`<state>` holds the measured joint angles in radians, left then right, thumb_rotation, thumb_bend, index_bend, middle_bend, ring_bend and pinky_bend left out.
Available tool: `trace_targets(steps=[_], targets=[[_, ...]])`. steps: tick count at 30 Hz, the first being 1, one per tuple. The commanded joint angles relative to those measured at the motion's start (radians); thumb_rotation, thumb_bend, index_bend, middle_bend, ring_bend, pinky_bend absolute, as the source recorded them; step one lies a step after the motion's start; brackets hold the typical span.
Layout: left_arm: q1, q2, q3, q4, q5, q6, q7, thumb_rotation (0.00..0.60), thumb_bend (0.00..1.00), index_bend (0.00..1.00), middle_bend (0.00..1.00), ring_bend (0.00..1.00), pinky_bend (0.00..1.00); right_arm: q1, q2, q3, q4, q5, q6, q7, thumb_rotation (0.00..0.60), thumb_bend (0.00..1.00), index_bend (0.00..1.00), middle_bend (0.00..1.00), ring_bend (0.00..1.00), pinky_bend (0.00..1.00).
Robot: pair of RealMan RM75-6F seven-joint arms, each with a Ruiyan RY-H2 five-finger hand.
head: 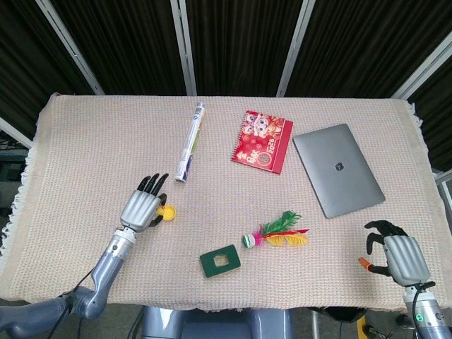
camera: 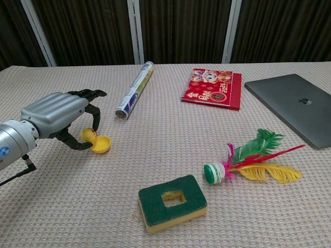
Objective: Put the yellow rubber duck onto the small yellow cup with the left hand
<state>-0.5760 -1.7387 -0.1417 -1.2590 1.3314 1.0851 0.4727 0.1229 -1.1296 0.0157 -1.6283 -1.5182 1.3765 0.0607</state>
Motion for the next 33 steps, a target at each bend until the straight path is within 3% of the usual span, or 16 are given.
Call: trace_targets(steps=[1, 8, 13, 33], targets=[[-0.002, -0.008, 0.006, 0.006, -0.001, -0.001, 0.0, 0.6, 0.28, 0.52, 0.0, 0.0, 0.12, 0.0, 0.0, 0.0, 0.001, 0.0, 0.0, 0.003, 0.6, 0.11, 0.67, 0.29, 0.21, 0.34], [0.003, -0.013, 0.023, 0.012, -0.007, 0.001, 0.007, 0.6, 0.27, 0.5, 0.0, 0.0, 0.12, 0.0, 0.0, 0.0, 0.001, -0.004, 0.003, 0.003, 0.6, 0.11, 0.68, 0.29, 0.21, 0.34], [0.002, -0.005, 0.028, 0.011, -0.002, 0.003, 0.002, 0.6, 0.23, 0.41, 0.0, 0.0, 0.12, -0.001, 0.0, 0.0, 0.0, -0.002, 0.004, 0.003, 0.6, 0.11, 0.68, 0.29, 0.21, 0.34], [-0.017, 0.036, 0.016, -0.02, 0.06, 0.056, -0.061, 0.6, 0.18, 0.27, 0.0, 0.0, 0.12, 0.0, 0.0, 0.0, 0.0, -0.002, 0.003, 0.006, 0.6, 0.11, 0.68, 0.29, 0.21, 0.34]])
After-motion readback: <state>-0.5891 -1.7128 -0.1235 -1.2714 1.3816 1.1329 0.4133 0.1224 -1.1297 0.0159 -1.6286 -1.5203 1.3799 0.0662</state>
